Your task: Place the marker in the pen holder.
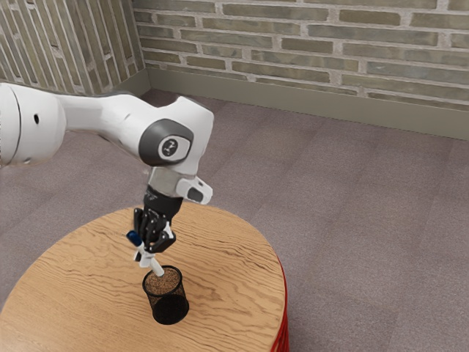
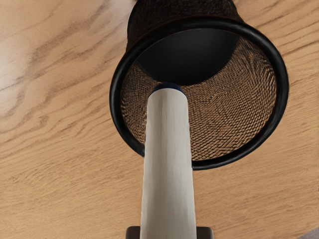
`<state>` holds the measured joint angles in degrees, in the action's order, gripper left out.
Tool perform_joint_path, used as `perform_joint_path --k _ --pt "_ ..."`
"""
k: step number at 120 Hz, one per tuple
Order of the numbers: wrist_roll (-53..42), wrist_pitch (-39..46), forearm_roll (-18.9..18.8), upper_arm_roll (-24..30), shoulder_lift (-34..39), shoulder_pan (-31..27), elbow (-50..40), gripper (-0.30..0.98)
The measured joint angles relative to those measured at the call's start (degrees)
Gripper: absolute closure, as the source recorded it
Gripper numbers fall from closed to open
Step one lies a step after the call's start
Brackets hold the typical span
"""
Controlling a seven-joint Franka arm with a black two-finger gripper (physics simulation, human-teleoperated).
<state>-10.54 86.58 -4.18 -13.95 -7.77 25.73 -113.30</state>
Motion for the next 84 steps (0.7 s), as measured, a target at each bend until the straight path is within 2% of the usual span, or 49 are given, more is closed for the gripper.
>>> perform_joint_path --k 43,63,71,84 --pt "-0.69 3.06 0.19 0.37 -6.08 0.98 1.79 0.76" --pt "-0.93 3.69 1.11 0.25 -6.21 1.00 2.00 0.40" --pt "-1.02 4.83 1.04 0.15 -3.19 0.42 2.49 0.30" --pt "-1.43 9.59 0.96 0.33 1.90 -5.60 8.28 0.19"
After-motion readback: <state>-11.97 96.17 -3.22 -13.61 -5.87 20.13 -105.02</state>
